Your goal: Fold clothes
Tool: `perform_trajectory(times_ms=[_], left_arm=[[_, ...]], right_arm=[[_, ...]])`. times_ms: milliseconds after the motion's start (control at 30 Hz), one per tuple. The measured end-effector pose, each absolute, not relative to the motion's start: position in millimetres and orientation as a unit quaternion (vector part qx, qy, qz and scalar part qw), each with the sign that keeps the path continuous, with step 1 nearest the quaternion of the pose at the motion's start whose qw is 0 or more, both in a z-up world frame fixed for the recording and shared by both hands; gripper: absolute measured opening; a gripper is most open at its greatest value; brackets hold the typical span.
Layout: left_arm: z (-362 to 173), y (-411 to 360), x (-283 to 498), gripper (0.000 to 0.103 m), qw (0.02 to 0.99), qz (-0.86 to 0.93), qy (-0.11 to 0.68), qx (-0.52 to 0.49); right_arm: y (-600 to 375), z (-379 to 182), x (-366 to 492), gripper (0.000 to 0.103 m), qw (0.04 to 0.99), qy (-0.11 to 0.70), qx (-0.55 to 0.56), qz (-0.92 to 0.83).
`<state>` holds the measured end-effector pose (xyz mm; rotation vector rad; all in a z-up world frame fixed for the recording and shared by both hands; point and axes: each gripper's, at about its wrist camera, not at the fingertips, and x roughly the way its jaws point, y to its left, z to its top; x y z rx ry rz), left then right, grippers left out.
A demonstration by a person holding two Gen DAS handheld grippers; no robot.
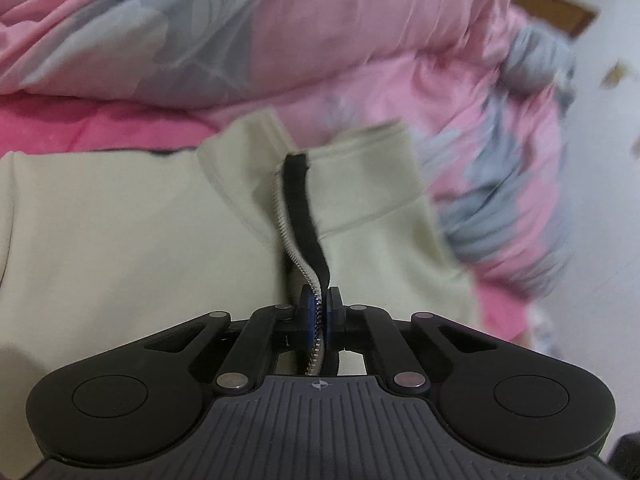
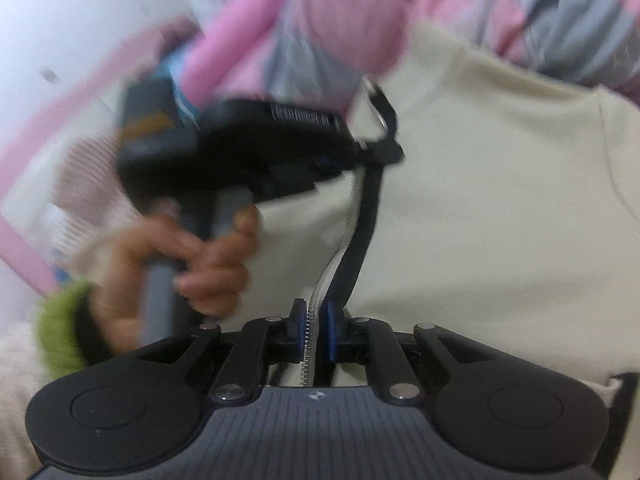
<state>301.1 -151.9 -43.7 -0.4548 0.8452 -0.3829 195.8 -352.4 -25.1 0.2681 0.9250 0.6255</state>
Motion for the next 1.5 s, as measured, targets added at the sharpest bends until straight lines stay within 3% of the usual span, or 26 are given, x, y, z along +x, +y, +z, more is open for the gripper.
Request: perform_trajectory(times_ms=[100, 267, 333, 467, 633, 800, 967, 1167, 1300, 1367, 1500], left_arm=[[-45, -156, 299, 0.009, 0.877, -0.176, 0.403, -0.195], [-26, -144, 280, 0.058, 0.893, -0.152, 0.380, -0.188], [-16, -137, 269, 0.065, 0.902, -0.138, 0.365, -0.184], [5, -127, 236, 0.065, 0.911, -0.143, 0.351, -0.161], [28, -137, 163, 0.065, 0.914, -0.210, 0.342, -0.055], [18, -152, 80, 0.065, 0.897, -0.279, 0.342, 0.011], [-13, -163, 17, 0.065, 0.887, -0.306, 0.337, 0.069], [-36, -163, -19, 0.065, 0.887, -0.310, 0.332, 0.079], [-42, -162, -33, 0.065, 0.896, -0.308, 0.306, 0.092], [-43, -161, -35, 0.065, 0.897, -0.311, 0.300, 0.092], [-44, -155, -35, 0.065, 0.897, -0.318, 0.296, 0.080]], right_arm=[[-362, -19, 190, 0.015, 0.836, 0.444, 0.149, 0.284], [-421, 37, 129, 0.032, 0.851, 0.386, 0.222, 0.277], [-455, 66, 89, 0.032, 0.856, 0.351, 0.263, 0.274], [-516, 114, -7, 0.032, 0.866, 0.269, 0.333, 0.258], [-519, 142, -104, 0.033, 0.906, 0.230, 0.288, 0.210], [-437, 108, -124, 0.032, 0.952, 0.269, 0.032, 0.143], [-344, 31, -112, 0.030, 0.920, 0.257, -0.277, 0.107], [-323, -31, -86, 0.030, 0.861, 0.254, -0.434, 0.079], [-328, -33, -74, 0.026, 0.874, 0.257, -0.407, 0.071], [-336, -22, -74, 0.016, 0.892, 0.271, -0.356, 0.070], [-356, 6, -70, 0.009, 0.921, 0.299, -0.233, 0.087]])
